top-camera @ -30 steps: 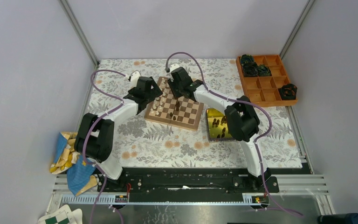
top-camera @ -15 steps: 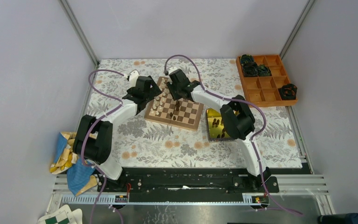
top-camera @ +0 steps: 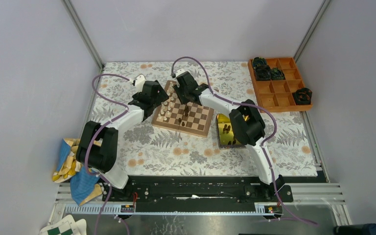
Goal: Set up the chess pieces on the board
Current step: Pick up the chess piece from the chessboard.
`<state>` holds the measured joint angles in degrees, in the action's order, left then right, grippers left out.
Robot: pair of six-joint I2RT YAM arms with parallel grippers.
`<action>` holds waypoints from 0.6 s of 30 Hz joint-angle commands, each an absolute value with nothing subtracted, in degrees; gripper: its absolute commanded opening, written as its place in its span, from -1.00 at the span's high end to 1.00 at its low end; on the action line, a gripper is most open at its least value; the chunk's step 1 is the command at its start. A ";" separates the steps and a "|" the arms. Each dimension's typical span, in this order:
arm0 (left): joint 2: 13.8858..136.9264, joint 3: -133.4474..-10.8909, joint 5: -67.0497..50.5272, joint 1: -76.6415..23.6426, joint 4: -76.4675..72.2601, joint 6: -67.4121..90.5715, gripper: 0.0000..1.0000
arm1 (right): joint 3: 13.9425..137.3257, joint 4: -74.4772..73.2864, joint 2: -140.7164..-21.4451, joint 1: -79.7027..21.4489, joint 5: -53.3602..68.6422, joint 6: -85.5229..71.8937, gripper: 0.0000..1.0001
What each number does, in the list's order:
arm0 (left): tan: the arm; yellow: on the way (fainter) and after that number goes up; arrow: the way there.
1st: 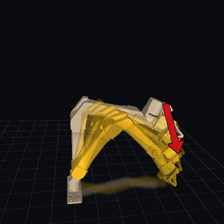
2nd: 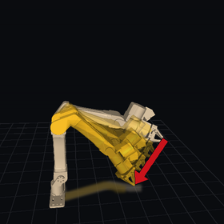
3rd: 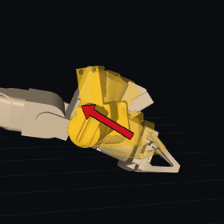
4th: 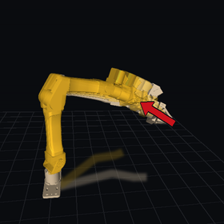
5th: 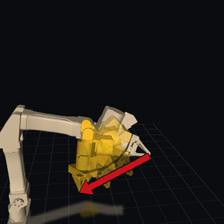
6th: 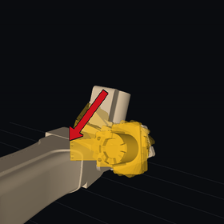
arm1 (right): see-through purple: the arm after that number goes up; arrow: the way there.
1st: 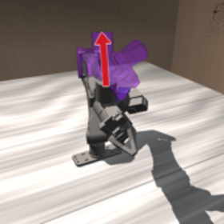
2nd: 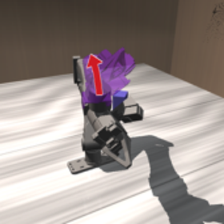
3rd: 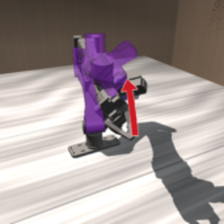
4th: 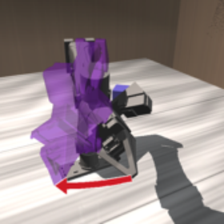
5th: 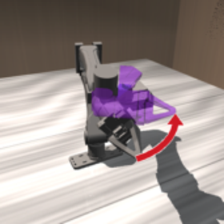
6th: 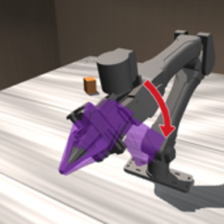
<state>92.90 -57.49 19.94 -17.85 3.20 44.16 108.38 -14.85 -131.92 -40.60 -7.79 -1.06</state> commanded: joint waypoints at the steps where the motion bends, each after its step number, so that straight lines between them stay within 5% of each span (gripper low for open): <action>1: 91.58 -57.04 21.84 -17.84 1.38 44.74 -0.96 | 110.91 -14.83 -132.45 -40.37 -6.77 -0.26 0.21; 18: 91.76 -56.80 21.66 -17.84 1.23 44.91 -0.96 | 106.99 -13.47 -130.56 -40.13 -7.12 -0.22 0.25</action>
<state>92.90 -57.36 19.97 -17.85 3.20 44.38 107.94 -14.61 -132.40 -40.45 -7.77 -1.04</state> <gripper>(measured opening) 0.978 0.379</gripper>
